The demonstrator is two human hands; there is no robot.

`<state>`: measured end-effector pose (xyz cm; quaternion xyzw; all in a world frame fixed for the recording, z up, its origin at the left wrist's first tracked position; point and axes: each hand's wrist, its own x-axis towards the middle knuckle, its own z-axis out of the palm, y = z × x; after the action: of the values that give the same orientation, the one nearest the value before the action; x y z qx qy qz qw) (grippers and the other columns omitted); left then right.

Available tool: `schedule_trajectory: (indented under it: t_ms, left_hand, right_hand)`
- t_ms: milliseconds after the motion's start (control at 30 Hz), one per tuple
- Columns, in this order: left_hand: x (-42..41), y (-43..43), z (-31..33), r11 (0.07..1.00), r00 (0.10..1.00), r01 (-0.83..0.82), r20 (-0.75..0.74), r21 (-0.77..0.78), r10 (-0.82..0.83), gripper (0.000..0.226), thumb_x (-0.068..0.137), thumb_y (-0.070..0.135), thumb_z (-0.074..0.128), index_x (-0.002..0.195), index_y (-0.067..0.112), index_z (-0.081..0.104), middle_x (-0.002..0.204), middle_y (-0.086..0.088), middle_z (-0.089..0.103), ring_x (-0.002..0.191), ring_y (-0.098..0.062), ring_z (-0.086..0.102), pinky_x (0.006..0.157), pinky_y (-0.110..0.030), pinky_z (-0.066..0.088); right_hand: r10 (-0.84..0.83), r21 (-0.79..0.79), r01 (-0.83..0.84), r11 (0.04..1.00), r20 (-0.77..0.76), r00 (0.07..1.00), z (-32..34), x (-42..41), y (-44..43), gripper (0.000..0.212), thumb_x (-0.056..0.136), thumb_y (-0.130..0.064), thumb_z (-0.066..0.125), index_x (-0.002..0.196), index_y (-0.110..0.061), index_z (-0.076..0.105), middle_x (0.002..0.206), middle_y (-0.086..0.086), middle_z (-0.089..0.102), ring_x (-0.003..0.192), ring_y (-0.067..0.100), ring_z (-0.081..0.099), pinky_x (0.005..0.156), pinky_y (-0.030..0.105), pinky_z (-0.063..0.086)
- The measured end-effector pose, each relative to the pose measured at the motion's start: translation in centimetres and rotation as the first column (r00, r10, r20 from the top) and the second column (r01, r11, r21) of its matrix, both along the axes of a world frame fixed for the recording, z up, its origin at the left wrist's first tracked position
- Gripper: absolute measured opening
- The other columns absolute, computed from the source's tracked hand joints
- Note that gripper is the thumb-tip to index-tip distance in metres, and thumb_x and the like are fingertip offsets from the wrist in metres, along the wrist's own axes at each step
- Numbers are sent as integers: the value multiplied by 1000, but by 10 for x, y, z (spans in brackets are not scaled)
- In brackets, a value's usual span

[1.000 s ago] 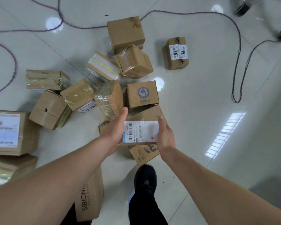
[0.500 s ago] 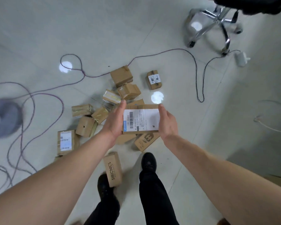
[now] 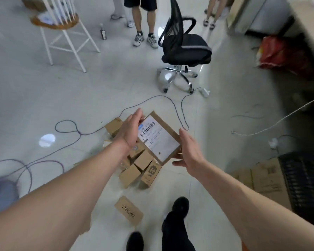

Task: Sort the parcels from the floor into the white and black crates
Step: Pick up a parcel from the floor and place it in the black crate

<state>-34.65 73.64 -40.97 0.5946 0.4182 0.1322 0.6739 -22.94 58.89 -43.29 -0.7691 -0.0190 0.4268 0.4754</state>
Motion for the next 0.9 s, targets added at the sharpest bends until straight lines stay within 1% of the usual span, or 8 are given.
schedule_trajectory:
  t_ms: [67,133,233,300,500,567,700,900]
  left_hand:
    - [6,-12,20,997,999,43,-9,70,-42,75,72,80,38,97,13,62,90,-5,69,84,-23,64,86,-47,51]
    - [15,-30,39,986,992,123,-26,114,-121,83,70,82,36,103,12,67,91,-14,74,84,-30,70,82,-45,52]
    - [34,-59,59,958,974,223,-15,181,-224,66,96,67,34,105,13,71,97,-21,74,92,-32,72,73,-34,51]
    - [50,-80,71,939,963,265,-11,219,-269,59,103,57,30,104,16,72,100,-23,73,93,-31,71,70,-31,47]
    - [114,-156,93,896,925,366,7,253,-380,50,104,56,33,91,28,73,100,-18,75,98,-34,71,95,-47,52]
    - [140,-184,97,873,908,406,-11,270,-419,52,104,55,34,95,24,74,101,-18,75,100,-35,70,96,-46,50]
    - [192,-241,110,843,883,456,-24,284,-469,54,97,62,38,100,21,72,101,-14,76,98,-32,70,97,-49,51]
    - [261,-308,124,768,805,581,-48,268,-592,82,77,80,38,117,16,70,100,-6,76,97,-26,70,99,-50,50]
  right_hand:
    - [-48,-1,48,999,-31,998,13,-7,-21,37,98,-55,51,110,-21,58,99,12,71,85,36,75,72,46,62]
    - [-103,6,103,995,-29,994,25,-9,-43,34,98,-50,55,108,-18,55,94,12,70,75,33,74,73,48,63]
    - [-181,34,182,983,-19,983,40,-2,-73,41,99,-49,54,114,-11,56,92,13,70,68,29,70,71,47,64]
    - [-215,52,216,975,-19,976,48,9,-94,43,100,-48,51,112,-8,58,90,15,71,68,30,70,70,46,63]
    - [-329,76,328,942,-7,944,61,55,-174,48,97,-52,52,116,-9,59,94,15,73,70,30,72,66,43,64]
    - [-353,88,351,932,5,936,65,76,-203,50,97,-52,51,113,-6,63,86,13,73,66,29,72,66,45,63]
    - [-416,107,412,905,20,909,75,118,-260,51,96,-55,52,112,-7,64,88,15,74,66,29,72,69,51,64]
    - [-459,122,451,884,42,887,89,174,-339,47,100,-55,48,107,-11,65,91,13,72,72,30,72,73,53,62]
